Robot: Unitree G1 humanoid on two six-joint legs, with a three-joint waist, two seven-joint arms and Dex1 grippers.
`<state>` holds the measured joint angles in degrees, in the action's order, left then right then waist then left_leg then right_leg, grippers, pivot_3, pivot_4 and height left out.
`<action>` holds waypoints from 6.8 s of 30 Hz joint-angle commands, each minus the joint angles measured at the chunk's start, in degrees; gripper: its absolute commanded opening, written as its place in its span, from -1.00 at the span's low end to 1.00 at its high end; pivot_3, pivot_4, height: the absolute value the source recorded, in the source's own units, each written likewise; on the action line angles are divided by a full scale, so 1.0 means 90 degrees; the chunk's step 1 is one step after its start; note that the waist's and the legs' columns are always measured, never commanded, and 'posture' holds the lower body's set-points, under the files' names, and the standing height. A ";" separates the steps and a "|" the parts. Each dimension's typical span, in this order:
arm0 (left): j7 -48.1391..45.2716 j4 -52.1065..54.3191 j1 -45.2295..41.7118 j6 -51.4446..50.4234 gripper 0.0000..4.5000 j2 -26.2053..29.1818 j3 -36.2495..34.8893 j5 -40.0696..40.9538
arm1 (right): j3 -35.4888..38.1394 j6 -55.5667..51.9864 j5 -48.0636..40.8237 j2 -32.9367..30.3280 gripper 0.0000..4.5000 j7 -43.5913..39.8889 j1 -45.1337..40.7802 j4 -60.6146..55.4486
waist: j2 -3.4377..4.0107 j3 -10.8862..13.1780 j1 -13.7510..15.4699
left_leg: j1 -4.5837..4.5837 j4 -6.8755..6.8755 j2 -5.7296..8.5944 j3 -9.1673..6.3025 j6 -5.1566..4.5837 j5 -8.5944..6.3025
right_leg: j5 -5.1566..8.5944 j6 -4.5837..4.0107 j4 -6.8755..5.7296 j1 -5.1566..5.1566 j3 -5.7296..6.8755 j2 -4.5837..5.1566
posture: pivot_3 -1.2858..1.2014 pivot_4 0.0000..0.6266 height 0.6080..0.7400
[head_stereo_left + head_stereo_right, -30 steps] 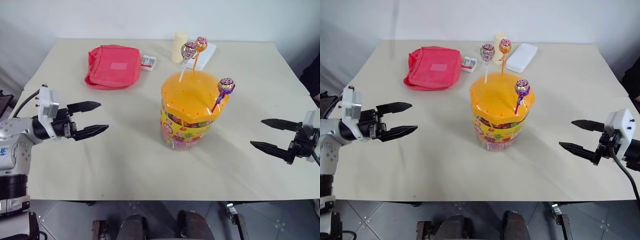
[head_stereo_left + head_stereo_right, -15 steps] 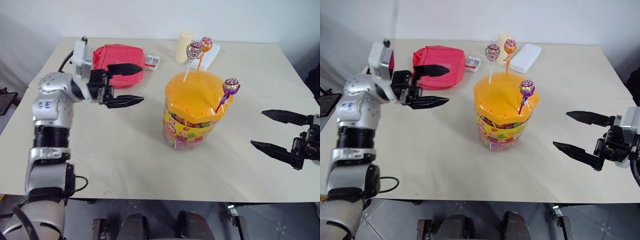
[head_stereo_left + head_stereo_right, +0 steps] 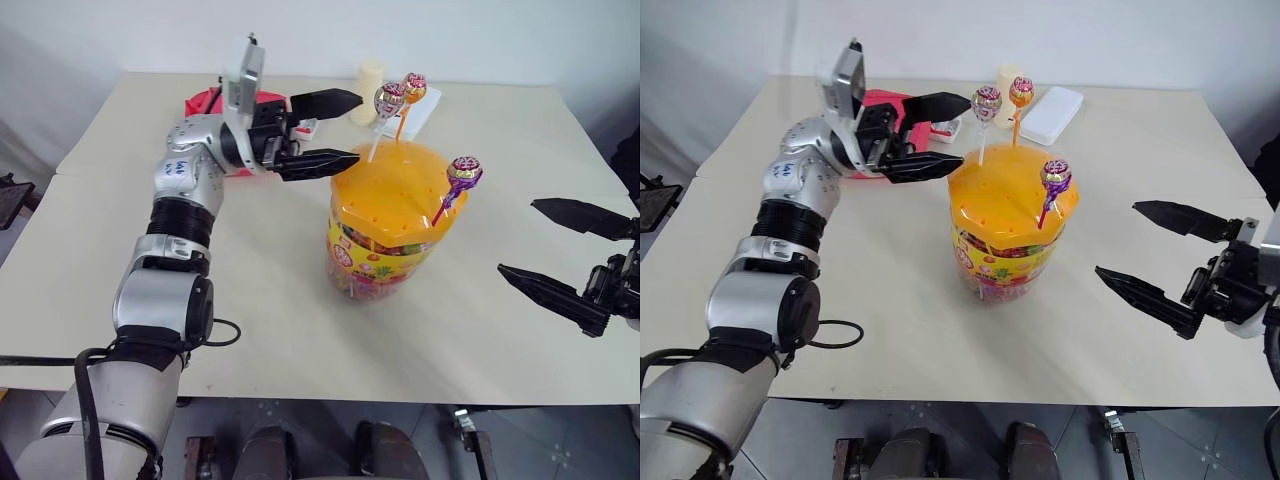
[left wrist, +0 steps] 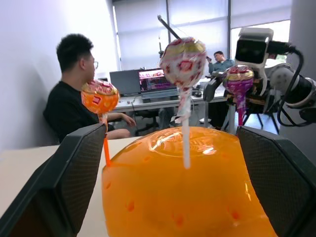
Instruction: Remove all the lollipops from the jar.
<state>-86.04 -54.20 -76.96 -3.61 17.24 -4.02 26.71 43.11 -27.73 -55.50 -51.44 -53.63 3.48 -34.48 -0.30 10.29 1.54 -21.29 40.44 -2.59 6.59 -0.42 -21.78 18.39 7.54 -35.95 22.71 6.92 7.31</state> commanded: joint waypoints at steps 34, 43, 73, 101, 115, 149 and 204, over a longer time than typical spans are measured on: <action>0.1653 0.1117 -0.1040 -0.0918 -0.98 0.0408 -0.0367 -0.0423 | -0.0153 0.0253 0.0156 -0.0268 1.00 -0.0394 -0.0270 0.0343 | -0.0010 0.0006 -0.0014 | -0.0002 0.0007 0.0000 -0.0008 -0.0002 0.0000 | 0.0000 0.0000 -0.0002 0.0000 0.0000 0.0000 | 0.03 -0.52 1.00; 0.4193 0.3335 0.0467 -0.4928 -0.98 0.2250 0.0125 -0.1413 | -0.0988 0.0517 0.0642 -0.0579 1.00 -0.1200 -0.1121 0.1475 | -0.0008 0.0005 -0.0049 | 0.0004 0.0008 -0.0001 -0.0012 -0.0003 0.0001 | 0.0000 0.0000 -0.0011 0.0000 -0.0003 0.0001 | 0.03 -0.52 1.00; 0.5403 0.6203 0.3266 -0.9511 0.38 0.5279 0.1103 -0.1692 | -0.2309 0.0795 0.1367 -0.0436 1.00 -0.1962 -0.2661 0.2780 | -0.0014 0.0008 -0.0006 | -0.0004 0.0031 -0.0003 -0.0018 -0.0002 0.0000 | 0.0002 -0.0003 -0.0030 0.0000 -0.0004 0.0003 | 0.03 -0.52 1.00; 0.1832 0.4563 0.2190 -0.2038 0.99 0.2233 -0.0676 0.0585 | -0.1122 -0.0462 -0.0029 -0.0266 1.00 0.0012 -0.1689 0.0086 | -0.0014 0.0008 -0.0007 | -0.0016 0.0064 -0.0001 -0.0015 -0.0004 -0.0002 | 0.0002 -0.0003 -0.0060 0.0009 -0.0002 0.0009 | 0.03 -0.52 1.00; -0.0388 0.4278 0.3108 -0.1765 0.99 0.2839 -0.0716 0.1158 | -0.3101 -0.0729 -0.0060 0.0186 1.00 0.1192 -0.3053 -0.0053 | -0.0014 0.0007 -0.0040 | -0.0010 0.0063 -0.0003 -0.0019 -0.0005 -0.0002 | 0.0004 -0.0007 -0.0064 0.0011 -0.0005 0.0007 | 0.03 -0.52 1.00; 0.0118 0.4984 0.4196 -0.1881 1.00 0.3250 -0.1438 0.1497 | -0.1918 -0.1170 0.0248 -0.0182 -0.99 0.1549 -0.4933 0.2025 | -0.0014 0.0007 -0.0030 | -0.0016 0.0060 -0.0005 -0.0024 -0.0005 -0.0002 | 0.0004 -0.0008 -0.0062 0.0012 0.0002 0.0009 | 0.03 -0.52 1.00; 0.0794 0.5030 0.3917 -0.1895 1.00 0.2938 -0.1396 0.1579 | -0.2256 -0.2292 0.1214 -0.0456 0.99 0.0903 -0.4321 0.2239 | -0.0008 0.0007 -0.0092 | -0.0003 0.0052 -0.0010 -0.0006 -0.0002 -0.0005 | 0.0004 -0.0009 -0.0058 0.0013 -0.0018 0.0002 | 0.03 -0.52 1.00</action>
<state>-79.39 -9.82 -40.43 -21.72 43.51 -15.74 40.63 25.70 -48.96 -44.39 -56.35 -45.72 -31.58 -16.65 -0.37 10.35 0.71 -21.33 40.91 -2.68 6.54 -0.44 -21.82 18.43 7.46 -36.47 22.83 6.76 7.34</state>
